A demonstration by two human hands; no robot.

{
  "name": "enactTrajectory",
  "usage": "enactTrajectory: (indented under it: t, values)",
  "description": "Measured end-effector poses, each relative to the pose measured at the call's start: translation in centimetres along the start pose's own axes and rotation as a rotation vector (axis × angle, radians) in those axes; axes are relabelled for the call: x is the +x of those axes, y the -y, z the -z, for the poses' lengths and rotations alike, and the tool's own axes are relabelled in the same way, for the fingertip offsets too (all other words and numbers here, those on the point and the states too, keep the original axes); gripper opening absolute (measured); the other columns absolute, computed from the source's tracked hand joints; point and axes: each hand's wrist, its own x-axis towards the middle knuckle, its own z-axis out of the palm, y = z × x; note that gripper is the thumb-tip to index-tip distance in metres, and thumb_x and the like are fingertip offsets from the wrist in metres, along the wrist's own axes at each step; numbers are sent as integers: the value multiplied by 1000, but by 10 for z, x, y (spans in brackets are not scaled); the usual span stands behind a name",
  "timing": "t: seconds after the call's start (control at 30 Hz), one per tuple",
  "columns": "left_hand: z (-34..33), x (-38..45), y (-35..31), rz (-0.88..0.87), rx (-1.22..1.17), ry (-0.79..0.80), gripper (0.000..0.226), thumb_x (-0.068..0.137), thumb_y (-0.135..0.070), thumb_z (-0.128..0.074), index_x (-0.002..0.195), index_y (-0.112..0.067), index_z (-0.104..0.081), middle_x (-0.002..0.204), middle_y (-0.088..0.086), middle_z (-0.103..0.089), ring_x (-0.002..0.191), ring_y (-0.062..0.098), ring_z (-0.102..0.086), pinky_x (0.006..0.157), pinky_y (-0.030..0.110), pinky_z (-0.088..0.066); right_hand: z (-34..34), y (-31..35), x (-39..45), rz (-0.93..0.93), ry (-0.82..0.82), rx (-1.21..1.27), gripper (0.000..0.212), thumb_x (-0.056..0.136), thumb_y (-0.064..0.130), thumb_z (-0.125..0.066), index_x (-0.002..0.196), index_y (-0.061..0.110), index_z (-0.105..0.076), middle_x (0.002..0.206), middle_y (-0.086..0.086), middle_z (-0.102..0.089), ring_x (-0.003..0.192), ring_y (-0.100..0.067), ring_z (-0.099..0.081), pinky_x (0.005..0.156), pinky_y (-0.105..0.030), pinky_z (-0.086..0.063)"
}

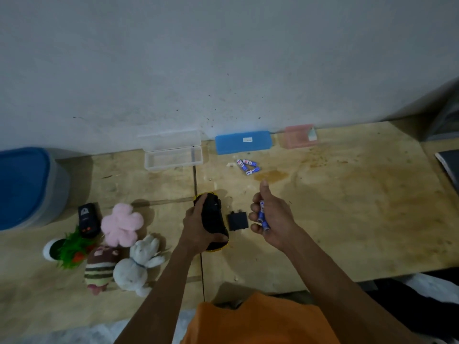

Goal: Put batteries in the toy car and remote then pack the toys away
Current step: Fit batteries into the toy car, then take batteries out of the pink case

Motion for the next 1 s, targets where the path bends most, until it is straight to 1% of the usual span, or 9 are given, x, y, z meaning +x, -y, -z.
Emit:
enactTrajectory:
  t: [0.13,0.33,0.43,0.5,0.63,0.73,0.8,0.87,1.0]
  values:
    - [4,-3,6,-27,44,26,135,51,-26,-99,155,-42,-14,159,5,-11,142,36,-27,113,57,-37,4,-12,-9,34,-99,29,47,91,63,-53,75,19,-55,58,2,-49,49,-13,-44,45,-24,-34]
    - [4,-8,13,-92,96,52,129,56,-28,-98,156,-37,-17,164,7,12,152,35,-1,118,56,-22,36,-28,-24,100,-265,37,44,93,56,-56,70,19,-55,59,0,-49,51,-14,-44,47,-24,-32]
    - [2,-15,7,-102,163,-10,122,61,-43,-94,156,-38,-18,164,7,16,152,33,7,119,58,-17,56,-25,-27,147,-321,12,42,94,54,-56,73,17,-58,60,0,-48,53,-15,-44,50,-25,-32]
    - [-4,-17,-3,-131,189,-115,113,63,-51,-90,155,-35,-26,165,7,9,150,34,3,116,60,-21,70,-18,-24,195,-341,-9,40,95,51,-57,79,15,-64,60,0,-46,52,-15,-44,49,-25,-31]
    - [-27,-3,-41,-258,174,-326,78,78,-45,-80,145,-23,-47,159,14,-24,143,38,-22,110,60,-35,97,9,-1,315,-358,-70,39,95,45,-60,93,7,-67,64,-4,-37,48,-14,-38,46,-23,-25]
    - [-54,16,-81,-372,262,-477,60,83,-50,-58,132,-15,-59,142,17,-48,131,39,-42,105,55,-41,121,37,27,374,-364,-130,32,94,41,-65,93,9,-66,62,-4,-37,48,-15,-34,43,-19,-25]
    - [-74,32,-113,-388,261,-482,60,82,-50,-53,128,-13,-63,134,17,-55,124,38,-47,101,53,-44,139,57,49,392,-357,-163,21,93,35,-67,88,15,-67,58,-4,-39,43,-14,-33,40,-17,-25]
    - [-94,47,-141,-388,262,-428,61,83,-52,-50,128,-12,-63,129,13,-60,121,36,-50,98,51,-46,152,74,73,410,-359,-198,16,91,33,-70,82,20,-68,53,0,-41,41,-13,-34,41,-17,-26]
    - [-133,98,-183,-391,387,-314,58,85,-45,-54,131,-10,-59,127,13,-61,119,36,-54,98,50,-47,165,103,131,425,-369,-287,14,74,48,-70,72,34,-72,46,10,-49,48,-13,-44,53,-22,-31]
